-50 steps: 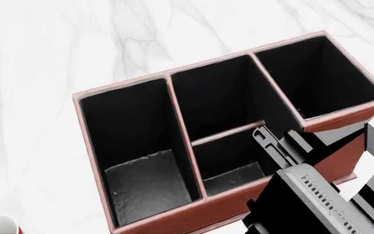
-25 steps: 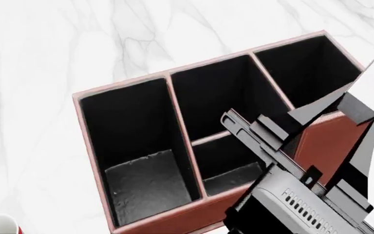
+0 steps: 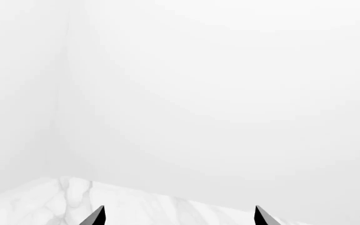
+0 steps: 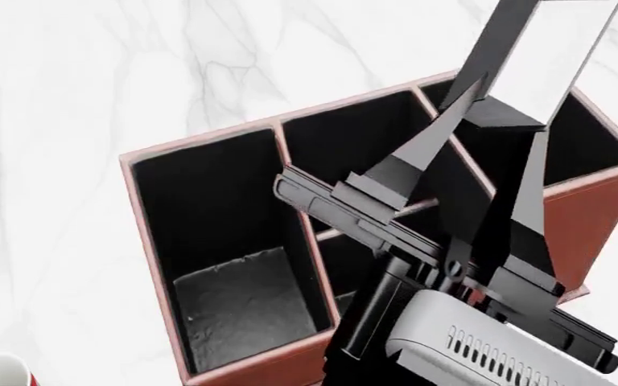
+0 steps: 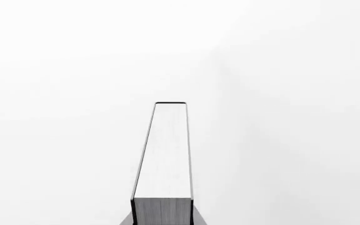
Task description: Pick up the book and place it in the left compartment of the caddy.
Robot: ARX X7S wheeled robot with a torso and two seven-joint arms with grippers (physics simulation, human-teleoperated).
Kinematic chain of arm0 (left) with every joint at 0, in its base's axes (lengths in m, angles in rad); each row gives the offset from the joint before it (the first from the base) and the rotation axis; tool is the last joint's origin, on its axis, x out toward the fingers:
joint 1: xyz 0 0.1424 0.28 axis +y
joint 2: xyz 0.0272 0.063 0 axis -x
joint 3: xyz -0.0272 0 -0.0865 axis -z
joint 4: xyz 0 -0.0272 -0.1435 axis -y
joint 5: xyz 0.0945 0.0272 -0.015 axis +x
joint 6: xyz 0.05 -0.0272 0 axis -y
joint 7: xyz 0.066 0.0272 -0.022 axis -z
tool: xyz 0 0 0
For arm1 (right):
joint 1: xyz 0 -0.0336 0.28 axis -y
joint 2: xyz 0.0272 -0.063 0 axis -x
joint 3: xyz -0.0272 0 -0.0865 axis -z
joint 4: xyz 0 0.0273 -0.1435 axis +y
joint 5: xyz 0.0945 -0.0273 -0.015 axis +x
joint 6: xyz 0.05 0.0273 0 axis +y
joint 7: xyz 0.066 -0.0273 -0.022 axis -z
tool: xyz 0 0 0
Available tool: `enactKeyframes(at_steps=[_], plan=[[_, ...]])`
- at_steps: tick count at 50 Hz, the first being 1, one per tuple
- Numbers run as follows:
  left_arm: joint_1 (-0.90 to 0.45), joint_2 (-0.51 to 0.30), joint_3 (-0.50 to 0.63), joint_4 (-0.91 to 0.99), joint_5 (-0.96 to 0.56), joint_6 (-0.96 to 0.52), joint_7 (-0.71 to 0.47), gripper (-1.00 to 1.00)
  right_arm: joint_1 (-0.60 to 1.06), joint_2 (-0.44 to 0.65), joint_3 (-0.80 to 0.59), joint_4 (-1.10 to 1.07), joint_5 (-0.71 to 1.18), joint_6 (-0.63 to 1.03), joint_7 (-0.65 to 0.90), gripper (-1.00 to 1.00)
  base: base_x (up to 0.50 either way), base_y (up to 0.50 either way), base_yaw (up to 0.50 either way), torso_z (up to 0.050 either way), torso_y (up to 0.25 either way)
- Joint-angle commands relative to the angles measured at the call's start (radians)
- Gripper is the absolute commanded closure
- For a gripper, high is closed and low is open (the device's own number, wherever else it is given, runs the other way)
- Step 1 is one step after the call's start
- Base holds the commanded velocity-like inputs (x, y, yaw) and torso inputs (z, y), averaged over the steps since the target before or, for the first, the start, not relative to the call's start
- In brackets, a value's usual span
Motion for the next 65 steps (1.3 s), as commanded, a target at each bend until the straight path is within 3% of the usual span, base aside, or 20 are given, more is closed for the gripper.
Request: enactKeyframes(at_steps=[1,15,41,65], plan=[[0.002,-0.005,0.001,0.001,0.0,0.003,-0.004,-1.0,0.025,-0.003,-0.02,0.014,0.033,-0.098,-0.075,1.0,0.0,0.0,0.0,0.0,0.0],[0.004,-0.008,0.003,-0.006,0.002,0.012,-0.002,-1.0,0.057,-0.004,-0.052,0.013,0.197,-0.107,-0.2,1.0,0.0,0.0,0.0,0.0,0.001],[0.002,-0.017,0.007,-0.005,-0.005,0.018,-0.008,-1.0,0.096,0.021,-0.141,-0.016,0.227,-0.021,-0.291,1.0,0.0,0.0,0.0,0.0,0.002],[0.004,-0.026,0.007,-0.003,-0.01,0.025,-0.017,-1.0,0.118,0.071,-0.167,-0.029,0.401,0.118,-0.381,1.0,0.0,0.0,0.0,0.0,0.001]])
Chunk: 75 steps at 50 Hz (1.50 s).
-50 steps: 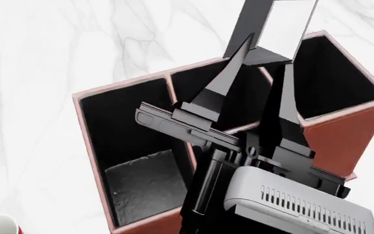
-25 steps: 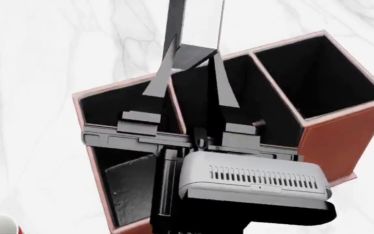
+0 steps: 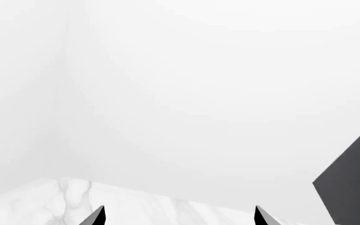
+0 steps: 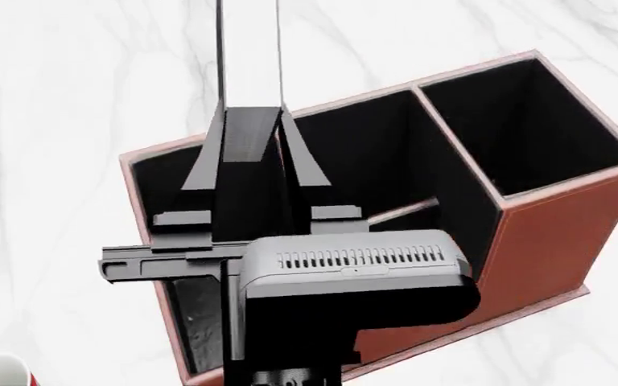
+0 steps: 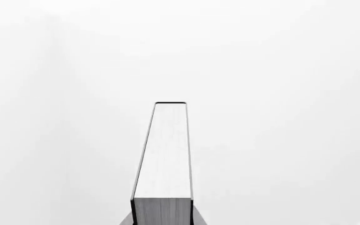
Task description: Pick up the book and place it in the left compartment of the caddy.
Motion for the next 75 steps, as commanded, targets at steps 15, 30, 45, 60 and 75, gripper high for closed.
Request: enactKeyframes(at_steps=[15,30,45,60,75], plan=[[0.004,-0.005,0.0,-0.006,-0.004,0.013,-0.004,-1.0,0.09,0.111,0.023,-0.101,0.193,0.194,-0.107,1.0,0.0,0.0,0.0,0.001,0.001],[0.001,-0.005,0.009,-0.013,-0.001,0.015,-0.006,-1.0,0.066,0.16,0.028,-0.154,0.261,0.219,-0.117,1.0,0.0,0.0,0.0,0.0,0.001],[-0.001,-0.006,0.021,-0.012,0.006,0.014,-0.009,-1.0,0.004,0.194,0.038,-0.173,0.272,0.171,-0.124,1.0,0.0,0.0,0.0,0.001,0.001],[-0.002,-0.01,0.024,-0.014,0.006,0.017,-0.01,-1.0,-0.035,0.196,0.017,-0.135,0.238,0.129,-0.156,1.0,0.0,0.0,0.0,0.0,0.001],[-0.003,-0.015,0.027,-0.011,0.004,0.016,-0.016,-1.0,-0.047,0.179,-0.003,-0.082,0.222,0.104,-0.191,1.0,0.0,0.0,0.0,0.0,0.001]])
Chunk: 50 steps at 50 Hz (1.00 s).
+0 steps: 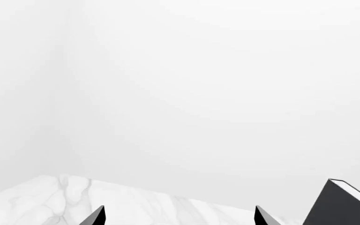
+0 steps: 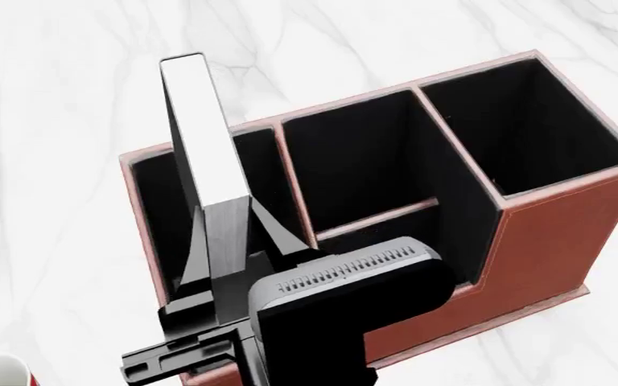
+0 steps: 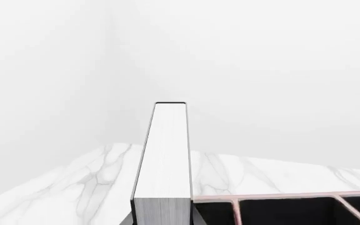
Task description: Pick up the book and place it in the left compartment of the caddy.
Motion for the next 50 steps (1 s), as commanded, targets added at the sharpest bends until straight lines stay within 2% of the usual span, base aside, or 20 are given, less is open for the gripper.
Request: enactKeyframes(at_steps=[1,50], plan=[[0.0,-0.005,0.0,0.003,-0.002,0.0,-0.005,-1.0,-0.004,-0.007,0.008,0.014,-0.063,-0.016,-0.03,1.0,0.0,0.0,0.0,0.0,0.0],[0.005,-0.016,-0.003,-0.007,-0.007,0.016,-0.015,-1.0,0.013,-0.073,-0.021,0.305,-0.1,-0.097,-0.174,1.0,0.0,0.0,0.0,0.0,0.001]])
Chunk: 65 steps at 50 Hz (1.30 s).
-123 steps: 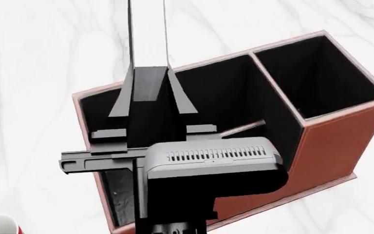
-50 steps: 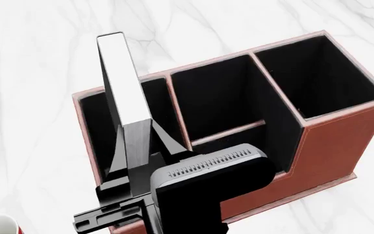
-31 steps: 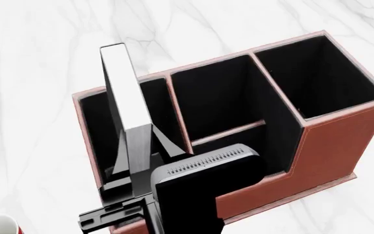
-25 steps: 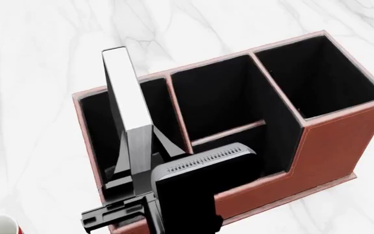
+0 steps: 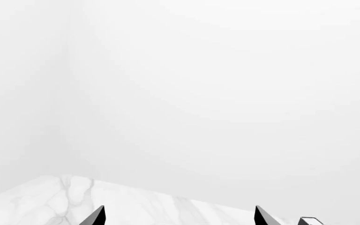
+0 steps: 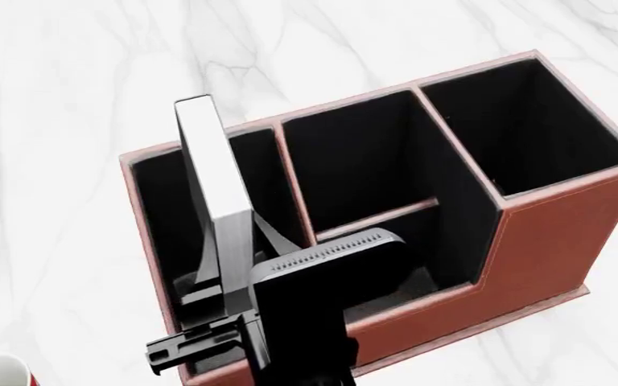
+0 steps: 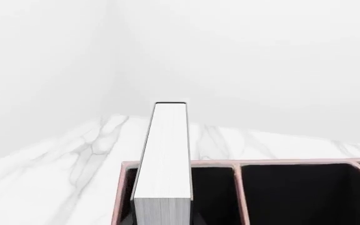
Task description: Pick up the book and place it in the left compartment of the caddy.
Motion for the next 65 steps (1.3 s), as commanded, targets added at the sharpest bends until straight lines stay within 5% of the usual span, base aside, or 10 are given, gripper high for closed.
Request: enactKeyframes(at_steps=[1,65], plan=[[0.001,-0.003,0.0,-0.001,-0.001,0.001,-0.004,-1.0,0.017,-0.017,0.012,0.045,-0.063,-0.013,-0.038,1.0,0.0,0.0,0.0,0.0,0.0],[0.005,-0.015,0.004,-0.008,-0.005,0.014,-0.013,-1.0,-0.058,-0.073,-0.027,0.271,-0.204,-0.222,-0.1,1.0,0.0,0.0,0.0,0.0,0.001]])
